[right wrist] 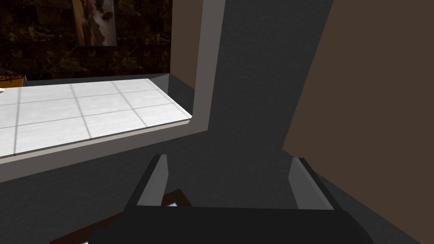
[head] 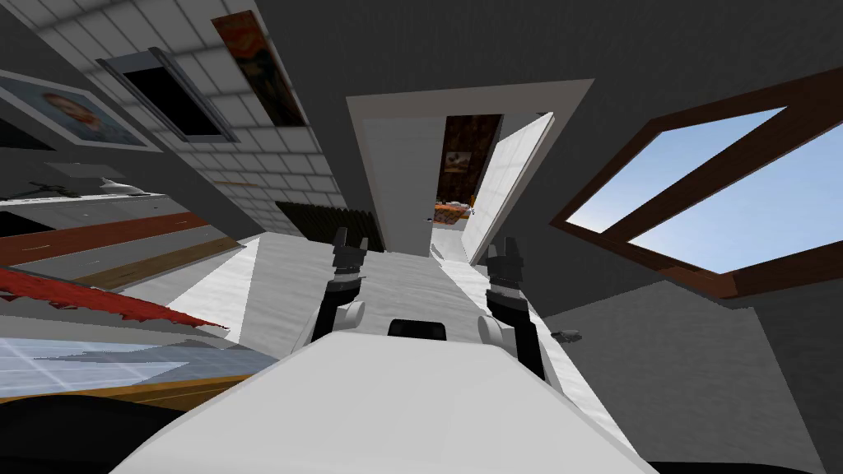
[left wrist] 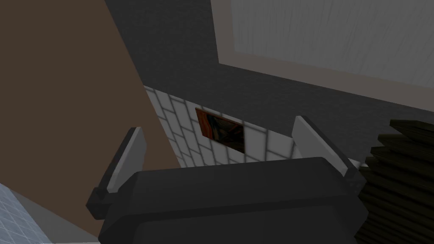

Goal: Push the door open

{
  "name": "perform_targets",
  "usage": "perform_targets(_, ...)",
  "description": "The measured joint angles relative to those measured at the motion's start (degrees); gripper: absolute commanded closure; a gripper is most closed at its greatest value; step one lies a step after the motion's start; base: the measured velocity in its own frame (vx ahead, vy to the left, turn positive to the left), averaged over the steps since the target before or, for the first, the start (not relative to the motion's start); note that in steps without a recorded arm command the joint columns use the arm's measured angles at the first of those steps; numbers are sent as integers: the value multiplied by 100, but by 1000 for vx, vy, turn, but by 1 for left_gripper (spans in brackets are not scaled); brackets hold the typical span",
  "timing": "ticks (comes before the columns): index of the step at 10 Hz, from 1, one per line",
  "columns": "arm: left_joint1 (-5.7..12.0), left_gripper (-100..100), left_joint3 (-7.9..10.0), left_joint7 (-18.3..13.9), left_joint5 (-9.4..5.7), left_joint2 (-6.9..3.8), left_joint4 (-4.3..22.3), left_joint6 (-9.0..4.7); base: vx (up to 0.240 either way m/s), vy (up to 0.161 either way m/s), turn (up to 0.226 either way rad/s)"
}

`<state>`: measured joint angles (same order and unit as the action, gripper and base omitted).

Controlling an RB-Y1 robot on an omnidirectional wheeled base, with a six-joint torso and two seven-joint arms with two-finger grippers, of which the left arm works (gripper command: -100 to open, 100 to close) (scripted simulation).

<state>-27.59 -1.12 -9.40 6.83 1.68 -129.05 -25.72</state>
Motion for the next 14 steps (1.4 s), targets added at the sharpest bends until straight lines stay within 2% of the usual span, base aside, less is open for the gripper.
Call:
perform_targets(1,44,-100,-17,-20,12,-31,93,12,104,-28,-19)
perform_targets(4,156,-100,-16,80,-88,-174,410,-89,109,-14,-11)
perform_targets(8,357,-100,-37,175,-178,-306,879,-181,109,-14,-15)
perform_targets(9,379,-100,-38,192,-208,-344,1010,-239,88,-23,-13)
perform_targets(14,617,-100,-76,318,-312,-452,1580,-360,98,-14,-15)
